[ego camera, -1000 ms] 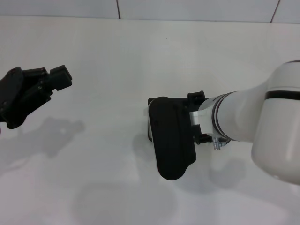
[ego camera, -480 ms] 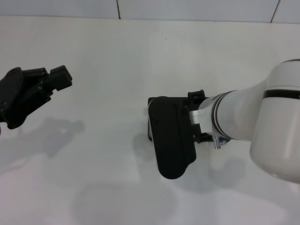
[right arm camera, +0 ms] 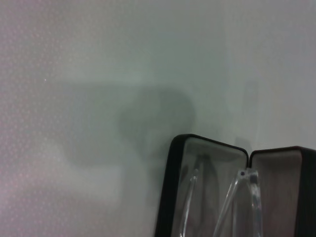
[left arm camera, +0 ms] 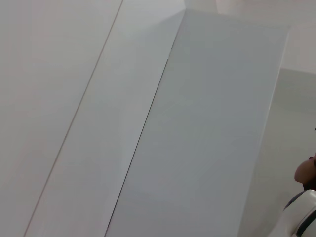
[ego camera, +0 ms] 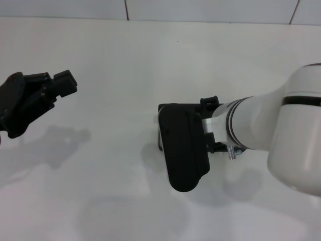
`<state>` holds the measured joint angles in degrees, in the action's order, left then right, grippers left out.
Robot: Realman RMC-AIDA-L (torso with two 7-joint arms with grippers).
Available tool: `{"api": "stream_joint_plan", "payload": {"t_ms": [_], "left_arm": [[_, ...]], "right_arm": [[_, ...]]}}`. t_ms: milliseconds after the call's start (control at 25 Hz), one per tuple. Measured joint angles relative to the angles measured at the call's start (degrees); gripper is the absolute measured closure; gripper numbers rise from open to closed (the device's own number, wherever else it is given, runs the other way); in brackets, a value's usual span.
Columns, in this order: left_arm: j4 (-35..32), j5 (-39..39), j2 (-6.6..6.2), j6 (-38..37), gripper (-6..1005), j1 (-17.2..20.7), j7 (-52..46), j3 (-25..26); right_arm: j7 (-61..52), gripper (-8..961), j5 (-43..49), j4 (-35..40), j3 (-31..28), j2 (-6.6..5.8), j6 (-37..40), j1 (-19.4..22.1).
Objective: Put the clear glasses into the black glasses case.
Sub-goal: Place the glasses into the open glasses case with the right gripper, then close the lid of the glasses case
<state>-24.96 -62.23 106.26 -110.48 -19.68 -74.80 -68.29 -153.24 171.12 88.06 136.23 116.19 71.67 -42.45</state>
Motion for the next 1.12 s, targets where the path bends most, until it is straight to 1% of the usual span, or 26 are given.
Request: {"api": "stream_joint_plan", "payload": {"t_ms": [280,480,640,880,1120], "left_arm": [[0.0,0.0,0.0,0.0,927,0.0,0.0,0.0],[0.0,0.0,0.0,0.0,927,0.0,-0.1,0.0],[0.0,0.0,0.0,0.0,926,0.0,-0.1,0.0],[0.0,0.0,0.0,0.0,925,0.0,-0.1,0.0],[0.0,0.0,0.0,0.0,924,0.1,0.0,0.0]], "right_arm": [[0.1,819,0.0,-0.1,0.0,0.0,-0.1,0.0],[0.1,786,0.0,0.0,0.0,0.0,-0.1,-0.1],[0.1,787,0.0,0.6,0.1,0.0,0.5,-0.1],[0.1,788,0.0,2.5,0.7,0.0,1.8,0.4],[0.1,789,-0.1,5.8,0.8,0.0,2.9,1.9]]}}
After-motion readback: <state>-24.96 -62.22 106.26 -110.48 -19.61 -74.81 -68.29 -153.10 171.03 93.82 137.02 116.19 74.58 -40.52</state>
